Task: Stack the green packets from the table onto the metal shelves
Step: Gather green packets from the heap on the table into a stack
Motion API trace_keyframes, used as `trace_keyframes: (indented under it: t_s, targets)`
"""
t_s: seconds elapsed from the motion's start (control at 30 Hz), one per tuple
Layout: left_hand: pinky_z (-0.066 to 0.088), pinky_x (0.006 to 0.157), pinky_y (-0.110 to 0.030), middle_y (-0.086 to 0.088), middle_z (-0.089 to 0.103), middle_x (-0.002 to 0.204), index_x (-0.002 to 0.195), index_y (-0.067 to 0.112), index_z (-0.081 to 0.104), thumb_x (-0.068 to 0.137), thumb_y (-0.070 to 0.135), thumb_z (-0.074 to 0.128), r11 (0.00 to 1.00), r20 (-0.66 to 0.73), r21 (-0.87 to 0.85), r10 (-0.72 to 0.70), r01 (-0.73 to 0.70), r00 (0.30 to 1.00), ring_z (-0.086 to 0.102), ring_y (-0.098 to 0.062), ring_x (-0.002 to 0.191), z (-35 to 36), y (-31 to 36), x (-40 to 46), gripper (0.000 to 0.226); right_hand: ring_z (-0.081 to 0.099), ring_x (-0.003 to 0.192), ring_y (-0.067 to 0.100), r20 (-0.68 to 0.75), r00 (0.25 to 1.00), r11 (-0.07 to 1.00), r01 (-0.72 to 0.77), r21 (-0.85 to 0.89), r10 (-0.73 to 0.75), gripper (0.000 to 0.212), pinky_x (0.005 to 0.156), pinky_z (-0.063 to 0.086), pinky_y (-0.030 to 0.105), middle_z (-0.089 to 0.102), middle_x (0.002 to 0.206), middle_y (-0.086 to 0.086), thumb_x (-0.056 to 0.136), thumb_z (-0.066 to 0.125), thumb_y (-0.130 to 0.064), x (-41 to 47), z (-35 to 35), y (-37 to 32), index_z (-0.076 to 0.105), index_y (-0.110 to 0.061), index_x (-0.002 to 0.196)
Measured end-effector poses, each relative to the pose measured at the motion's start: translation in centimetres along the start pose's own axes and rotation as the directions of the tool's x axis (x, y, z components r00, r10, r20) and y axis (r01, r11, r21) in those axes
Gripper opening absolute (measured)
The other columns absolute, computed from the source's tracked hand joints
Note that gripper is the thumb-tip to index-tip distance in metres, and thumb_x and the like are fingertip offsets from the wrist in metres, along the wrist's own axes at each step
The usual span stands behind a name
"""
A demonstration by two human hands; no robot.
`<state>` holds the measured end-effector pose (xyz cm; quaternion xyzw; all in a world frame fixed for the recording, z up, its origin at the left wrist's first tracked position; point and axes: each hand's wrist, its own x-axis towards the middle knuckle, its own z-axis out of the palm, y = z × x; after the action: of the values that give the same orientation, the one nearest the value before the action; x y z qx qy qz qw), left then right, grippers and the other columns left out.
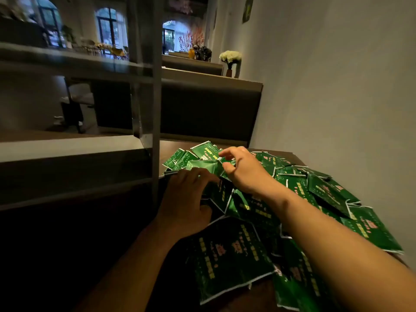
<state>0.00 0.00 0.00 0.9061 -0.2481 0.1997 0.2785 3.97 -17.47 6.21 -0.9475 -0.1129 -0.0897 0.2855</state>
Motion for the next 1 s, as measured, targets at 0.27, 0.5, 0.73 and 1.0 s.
trace_keyframes:
  t_s: [0.27, 0.5, 0.73, 1.0]
  targets:
    - [0.024, 0.105, -0.038, 0.006, 0.034, 0.144, 0.136, 0.036, 0.039, 0.084, 0.031, 0.061, 0.982, -0.015, 0.185, -0.047, 0.049, 0.999, 0.025, -0.022, 0.133, 1.1, -0.4, -0.1, 0.057, 0.041, 0.125, 0.032, 0.182, 0.967, 0.934, -0.109, -0.340, 0.179, 0.039, 0.104, 0.041, 0.046, 0.049, 0.133, 0.012, 0.094, 0.046, -0.024, 2.9, 1.3, -0.2, 0.053, -0.017, 0.132]
    - [0.043, 0.090, -0.035, -0.004, 0.054, 0.129, 0.132, 0.027, 0.047, 0.074, 0.008, 0.074, 0.997, -0.342, 0.029, -0.055, 0.069, 0.938, 0.050, -0.029, 0.117, 0.5, -0.1, 0.0, 0.067, 0.057, 0.100, 0.019, 0.128, 0.991, 0.993, 0.035, 0.116, -0.050, 0.017, 0.074, 0.048, 0.029, 0.059, 0.109, 0.001, 0.096, 0.054, -0.032, 2.2, -0.6, -0.9, 0.054, -0.021, 0.109]
    - [0.043, 0.097, -0.014, 0.016, 0.049, 0.119, 0.119, 0.027, 0.054, 0.077, -0.019, 0.060, 0.870, -0.571, -0.475, -0.192, -0.131, 0.798, 0.049, -0.005, 0.119, 0.0, 0.9, -0.4, 0.063, 0.055, 0.116, 0.011, 0.045, 0.997, 0.886, 0.041, 0.461, -0.070, 0.060, 0.088, 0.050, 0.029, 0.054, 0.131, -0.006, 0.083, 0.063, -0.055, 0.2, -2.2, -2.5, 0.046, -0.029, 0.134]
    - [0.051, 0.091, -0.025, 0.003, 0.056, 0.120, 0.113, 0.026, 0.057, 0.082, 0.016, 0.059, 0.720, -0.491, -0.676, -0.282, -0.156, 0.824, 0.054, -0.011, 0.117, 0.1, 1.1, -0.4, 0.033, 0.068, 0.104, 0.027, 0.343, 0.933, 0.412, -0.357, 0.838, 0.109, 0.045, 0.081, 0.058, 0.045, 0.070, 0.114, 0.013, 0.086, 0.067, -0.030, -1.1, -1.7, -2.3, 0.058, -0.014, 0.127]
